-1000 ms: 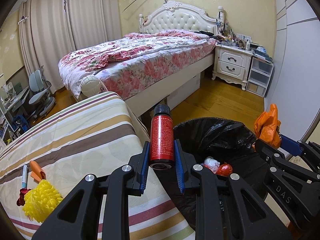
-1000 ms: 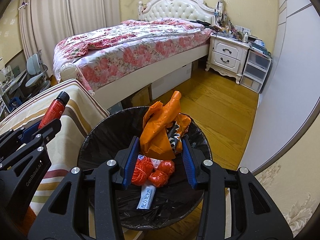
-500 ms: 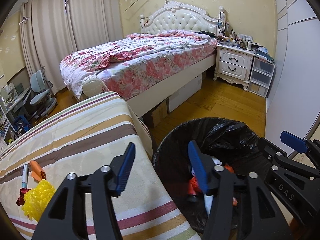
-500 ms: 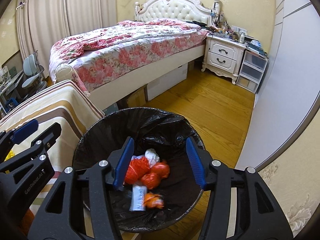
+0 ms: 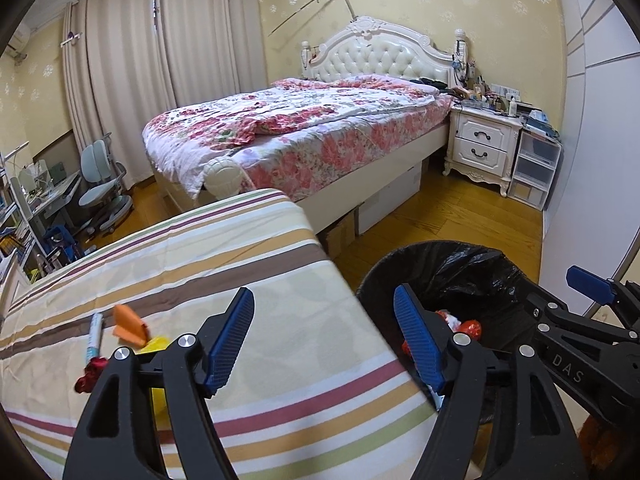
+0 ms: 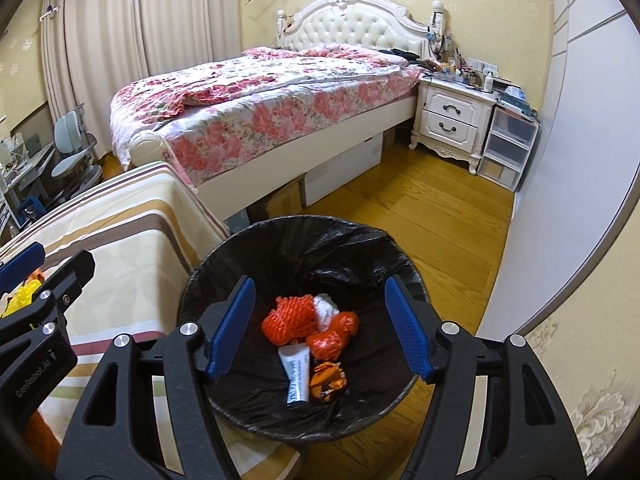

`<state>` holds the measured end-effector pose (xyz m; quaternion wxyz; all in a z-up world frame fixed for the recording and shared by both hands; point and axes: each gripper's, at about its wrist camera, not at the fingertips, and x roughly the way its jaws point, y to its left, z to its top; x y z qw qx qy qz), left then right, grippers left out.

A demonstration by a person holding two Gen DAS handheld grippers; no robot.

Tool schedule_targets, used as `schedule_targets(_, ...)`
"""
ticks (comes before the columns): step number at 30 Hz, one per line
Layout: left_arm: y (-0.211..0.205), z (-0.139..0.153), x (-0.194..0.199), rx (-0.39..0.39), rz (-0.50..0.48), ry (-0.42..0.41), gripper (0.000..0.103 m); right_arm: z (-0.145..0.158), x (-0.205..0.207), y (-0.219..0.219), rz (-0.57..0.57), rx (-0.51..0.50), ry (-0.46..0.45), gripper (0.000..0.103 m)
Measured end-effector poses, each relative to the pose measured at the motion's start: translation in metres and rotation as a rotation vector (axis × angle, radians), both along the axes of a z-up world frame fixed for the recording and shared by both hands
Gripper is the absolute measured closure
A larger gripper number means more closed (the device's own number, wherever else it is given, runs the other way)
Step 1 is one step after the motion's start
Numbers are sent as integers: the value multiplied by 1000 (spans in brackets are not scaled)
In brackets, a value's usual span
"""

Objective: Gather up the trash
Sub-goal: 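Move both open grippers back over the yellow net and cloth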

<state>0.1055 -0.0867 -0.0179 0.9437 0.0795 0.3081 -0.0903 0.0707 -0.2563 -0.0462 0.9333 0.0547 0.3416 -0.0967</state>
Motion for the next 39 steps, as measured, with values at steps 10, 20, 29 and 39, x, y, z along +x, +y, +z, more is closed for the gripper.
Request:
schedule_targets(10, 75, 2, -27, 9, 121, 7, 32, -1, -11, 59, 108, 10, 17, 35)
schedule_targets(20, 150, 0, -50, 20, 264, 4, 31, 8, -14, 128, 242, -1, 4, 30)
schedule_targets(29, 215, -6, -63, 10, 388, 19, 31, 19, -16, 187, 365, -8, -18, 18)
schedule_targets(39, 268, -15, -68, 2, 501, 37, 31, 14, -6, 254, 511, -24, 13, 17)
